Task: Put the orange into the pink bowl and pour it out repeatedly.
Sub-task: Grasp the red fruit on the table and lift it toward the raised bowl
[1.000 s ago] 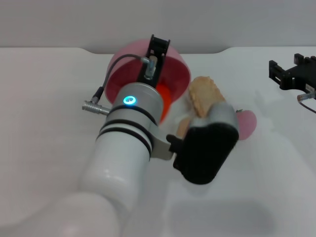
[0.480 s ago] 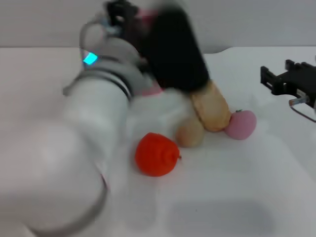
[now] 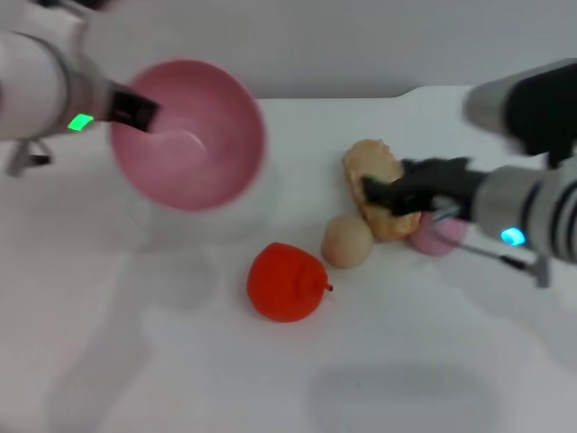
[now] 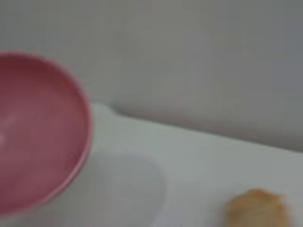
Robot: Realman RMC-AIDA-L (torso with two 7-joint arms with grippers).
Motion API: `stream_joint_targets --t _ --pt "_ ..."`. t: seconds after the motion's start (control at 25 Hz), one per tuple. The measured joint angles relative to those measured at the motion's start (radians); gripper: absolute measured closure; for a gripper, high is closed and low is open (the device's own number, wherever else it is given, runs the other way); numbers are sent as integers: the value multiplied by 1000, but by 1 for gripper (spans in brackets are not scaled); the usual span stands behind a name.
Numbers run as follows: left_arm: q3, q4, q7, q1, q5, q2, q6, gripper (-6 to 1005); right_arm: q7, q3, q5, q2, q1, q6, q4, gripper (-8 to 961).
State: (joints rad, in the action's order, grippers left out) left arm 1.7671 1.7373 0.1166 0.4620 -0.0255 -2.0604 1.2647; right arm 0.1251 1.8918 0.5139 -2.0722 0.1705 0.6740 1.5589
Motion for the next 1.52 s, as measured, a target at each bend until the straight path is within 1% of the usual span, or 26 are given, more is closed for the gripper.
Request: stream_joint_targets --t 0.12,0.16,0.2,0.28,0.36,0.48,0.52,0.56,0.68,0.88,1.12,1.36,1.52 --pt "-23 -2 -1 -4 2 0 0 965 -13 73 4 -2 36 17 -7 336" --pt "-85 -10 -4 -12 5 1 4 965 -17 93 9 -2 47 18 -11 335" --pt "-171 -28 -22 -16 6 2 13 965 -22 115 20 -2 61 18 -18 335" --pt "-196 -38 -33 -17 5 2 16 965 -29 153 44 -3 89 19 -32 334" --pt "-196 -38 -33 -17 5 2 16 965 -34 186 63 -5 117 15 -51 324" --pt "-197 -85 -48 -3 4 2 4 965 -56 212 71 -7 152 7 -85 296" --pt "-197 -85 -48 -3 4 2 4 965 -73 218 80 -7 170 6 -103 287" --pt "-197 -85 -48 -3 4 2 4 965 -73 218 80 -7 170 6 -103 287" --pt "-195 -122 -63 24 5 1 -1 965 -83 219 90 -6 176 9 -114 288" --pt "-186 -125 -65 31 5 0 -6 963 -97 214 92 -6 174 10 -151 288" --pt "-181 -126 -66 46 5 0 -7 961 -135 223 96 -6 195 7 -204 289" --pt "-168 -127 -66 53 1 1 -6 959 -135 227 164 -6 227 -1 -266 290" --pt "-158 -127 -67 58 -2 2 -1 958 -135 231 180 -7 251 0 -300 290"
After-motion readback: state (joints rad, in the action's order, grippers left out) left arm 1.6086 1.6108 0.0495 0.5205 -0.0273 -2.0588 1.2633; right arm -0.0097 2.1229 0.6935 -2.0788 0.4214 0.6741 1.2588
